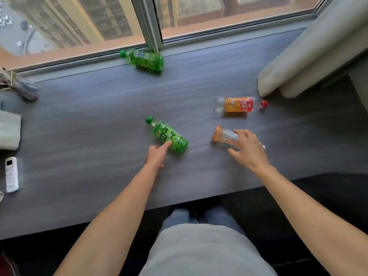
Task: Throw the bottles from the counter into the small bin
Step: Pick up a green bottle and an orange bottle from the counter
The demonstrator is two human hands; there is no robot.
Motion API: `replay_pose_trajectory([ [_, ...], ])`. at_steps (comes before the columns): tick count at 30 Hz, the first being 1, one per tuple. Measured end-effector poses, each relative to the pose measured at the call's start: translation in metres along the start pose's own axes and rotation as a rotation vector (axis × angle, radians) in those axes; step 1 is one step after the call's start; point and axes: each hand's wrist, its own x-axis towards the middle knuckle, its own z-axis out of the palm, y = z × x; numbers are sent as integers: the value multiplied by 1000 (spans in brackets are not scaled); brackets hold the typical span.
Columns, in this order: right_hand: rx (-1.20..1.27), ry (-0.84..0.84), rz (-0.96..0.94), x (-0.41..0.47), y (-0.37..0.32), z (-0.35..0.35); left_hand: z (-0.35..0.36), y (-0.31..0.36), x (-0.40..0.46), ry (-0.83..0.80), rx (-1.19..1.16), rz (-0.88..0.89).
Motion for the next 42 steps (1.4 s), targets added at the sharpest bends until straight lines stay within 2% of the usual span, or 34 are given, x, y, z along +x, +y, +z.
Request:
replay_pose_trajectory([
  [7,-178,-137,35,47,3,27,29,41,41,187,-188,-85],
  [11,-213,-123,58,59,7,45,42,43,57,317,-135,-64],
  [15,-231,-54,48,63,10,49,46,42,66,351,-105,-44],
  [19,-138,-83,56,55,10,36,36,33,55,314,-82,-35],
  [23,59,-129,119,23,14,18,21,12,27,205,-39,40],
  [27,217,-129,260,-27,26,14,8,-24,-1,40,106,171],
  [34,359,-119,548,-137,50,51,-9,-86,-23,-216,636,335],
  [42,631,17,971,-279,59,113,8,-96,-31,-490,1079,496],
])
